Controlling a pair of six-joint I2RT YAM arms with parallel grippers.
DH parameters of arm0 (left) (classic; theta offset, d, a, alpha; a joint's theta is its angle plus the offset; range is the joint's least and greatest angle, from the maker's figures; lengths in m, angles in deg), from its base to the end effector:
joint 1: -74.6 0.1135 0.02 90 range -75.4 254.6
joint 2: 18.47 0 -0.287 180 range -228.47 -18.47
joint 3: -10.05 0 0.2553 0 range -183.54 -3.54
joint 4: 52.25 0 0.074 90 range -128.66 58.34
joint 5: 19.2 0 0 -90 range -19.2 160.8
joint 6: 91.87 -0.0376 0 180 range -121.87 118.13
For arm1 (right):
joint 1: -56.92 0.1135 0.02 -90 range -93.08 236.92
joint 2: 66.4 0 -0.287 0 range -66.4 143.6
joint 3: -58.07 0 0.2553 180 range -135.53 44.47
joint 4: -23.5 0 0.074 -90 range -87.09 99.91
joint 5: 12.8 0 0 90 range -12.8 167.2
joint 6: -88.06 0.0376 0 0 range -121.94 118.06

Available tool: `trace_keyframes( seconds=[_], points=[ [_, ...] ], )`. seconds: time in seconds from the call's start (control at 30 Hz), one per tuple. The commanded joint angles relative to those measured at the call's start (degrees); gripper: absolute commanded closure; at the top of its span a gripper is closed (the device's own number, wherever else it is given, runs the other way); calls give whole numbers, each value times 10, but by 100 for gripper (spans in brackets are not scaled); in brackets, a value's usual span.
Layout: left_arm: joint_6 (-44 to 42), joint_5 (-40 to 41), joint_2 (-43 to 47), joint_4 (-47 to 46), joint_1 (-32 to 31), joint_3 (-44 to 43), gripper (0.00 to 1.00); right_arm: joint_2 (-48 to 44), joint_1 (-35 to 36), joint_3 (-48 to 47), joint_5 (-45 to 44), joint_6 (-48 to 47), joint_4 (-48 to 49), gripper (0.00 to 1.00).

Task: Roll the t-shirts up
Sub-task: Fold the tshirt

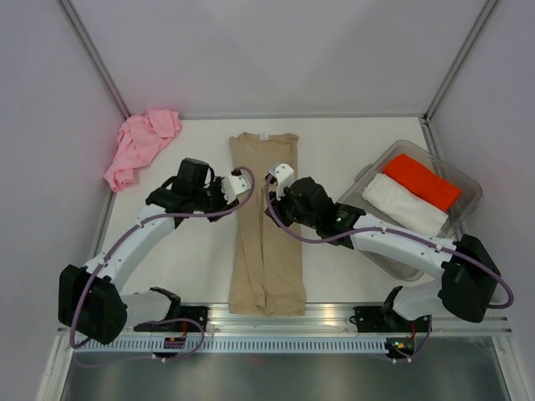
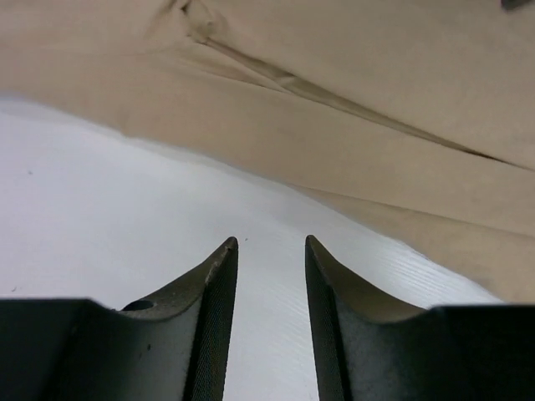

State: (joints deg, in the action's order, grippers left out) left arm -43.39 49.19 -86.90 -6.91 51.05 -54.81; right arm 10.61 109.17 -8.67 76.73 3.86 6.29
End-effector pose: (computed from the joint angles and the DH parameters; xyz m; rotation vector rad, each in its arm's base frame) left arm 0.2153 -0.1089 0.2824 1.4129 1.9006 -0.3070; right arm 0.1874 0.2415 0.2961 -0.8266 1.9396 0.6134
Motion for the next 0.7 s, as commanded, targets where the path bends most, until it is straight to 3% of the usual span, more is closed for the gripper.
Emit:
trace_keyframes(
  seconds=[0.0,0.1,0.23,0.3,0.4,0.67],
  points=[
    [77,41,-44,49,14,-68,56,48,-4,-52,-74,98,2,67],
    [148,81,-142,86,45,-172,56,89,-16,-82,-64,150,13,62],
    [221,99,-257,150,108,-259,64,152,-24,-125,-72,184,14,62],
    [238,91,-263,148,115,-245,64,171,-29,-146,-73,196,11,62],
    [258,-7,-241,118,112,-144,58,210,-45,-157,-58,228,26,63],
    [316,-51,-232,34,55,-67,54,330,-102,-207,-7,256,85,64]
  ],
)
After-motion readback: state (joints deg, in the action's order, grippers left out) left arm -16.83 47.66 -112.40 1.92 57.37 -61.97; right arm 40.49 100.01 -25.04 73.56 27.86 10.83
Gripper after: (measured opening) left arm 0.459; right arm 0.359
